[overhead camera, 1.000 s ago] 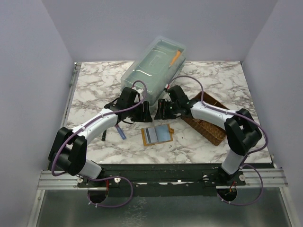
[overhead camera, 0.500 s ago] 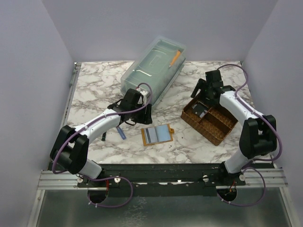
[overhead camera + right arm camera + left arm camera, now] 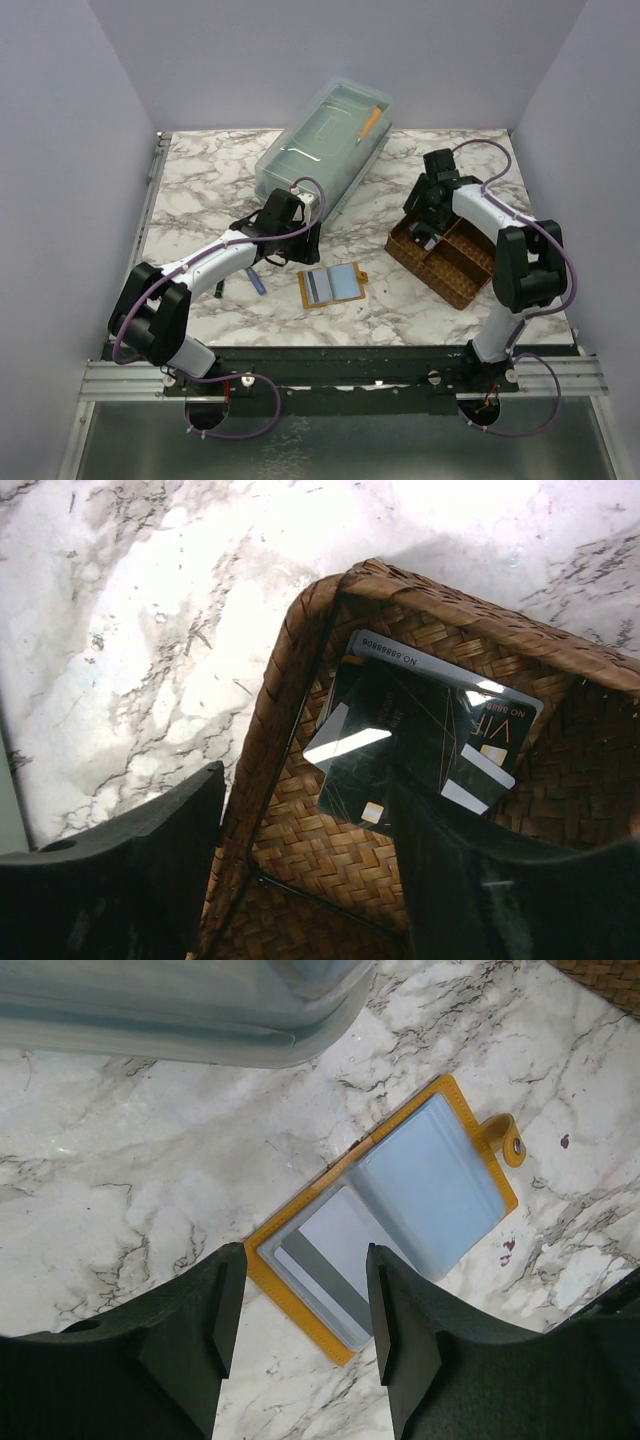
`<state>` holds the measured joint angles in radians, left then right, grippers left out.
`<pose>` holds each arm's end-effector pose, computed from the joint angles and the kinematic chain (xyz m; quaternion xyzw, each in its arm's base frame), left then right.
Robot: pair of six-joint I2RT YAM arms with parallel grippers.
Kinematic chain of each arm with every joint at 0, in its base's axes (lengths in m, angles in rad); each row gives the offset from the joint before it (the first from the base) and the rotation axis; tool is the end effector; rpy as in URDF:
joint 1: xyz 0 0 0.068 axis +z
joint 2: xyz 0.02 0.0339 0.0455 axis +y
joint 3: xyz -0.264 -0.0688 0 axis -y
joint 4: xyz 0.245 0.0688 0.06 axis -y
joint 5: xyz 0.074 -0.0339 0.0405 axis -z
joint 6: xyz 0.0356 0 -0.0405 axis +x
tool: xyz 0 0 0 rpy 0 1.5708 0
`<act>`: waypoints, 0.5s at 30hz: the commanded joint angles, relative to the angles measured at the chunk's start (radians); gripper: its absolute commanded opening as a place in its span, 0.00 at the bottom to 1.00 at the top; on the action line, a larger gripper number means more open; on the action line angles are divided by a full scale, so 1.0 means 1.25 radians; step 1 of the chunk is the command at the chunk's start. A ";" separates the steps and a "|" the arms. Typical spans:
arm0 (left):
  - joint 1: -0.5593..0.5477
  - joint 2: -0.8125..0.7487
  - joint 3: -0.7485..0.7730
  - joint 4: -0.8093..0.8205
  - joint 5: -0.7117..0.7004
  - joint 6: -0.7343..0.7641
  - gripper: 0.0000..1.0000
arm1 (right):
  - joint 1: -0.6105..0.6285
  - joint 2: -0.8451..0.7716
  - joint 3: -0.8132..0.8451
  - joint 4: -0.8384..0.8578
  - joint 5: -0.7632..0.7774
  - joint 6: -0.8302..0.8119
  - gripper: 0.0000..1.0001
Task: Put the credit cards into the card holder
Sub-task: Pick up the credit card from the storage box.
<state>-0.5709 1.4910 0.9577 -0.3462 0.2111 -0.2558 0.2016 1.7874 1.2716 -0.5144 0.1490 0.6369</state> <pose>0.2566 -0.1737 0.2199 0.1821 0.9184 -0.2261 0.2687 0.3691 0.0700 0.2091 0.2269 0.9341 0.0429 0.2724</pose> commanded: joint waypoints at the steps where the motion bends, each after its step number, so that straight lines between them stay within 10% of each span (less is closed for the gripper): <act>1: -0.002 0.019 0.001 0.003 -0.023 0.020 0.57 | -0.005 -0.030 -0.008 -0.020 0.050 -0.017 0.61; 15: -0.002 0.024 -0.004 0.005 -0.035 0.027 0.57 | -0.005 -0.119 -0.019 -0.080 0.125 0.005 0.64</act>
<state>-0.5709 1.4944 0.9577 -0.3458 0.1905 -0.2348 0.2012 1.6680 1.2625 -0.5610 0.2237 0.6067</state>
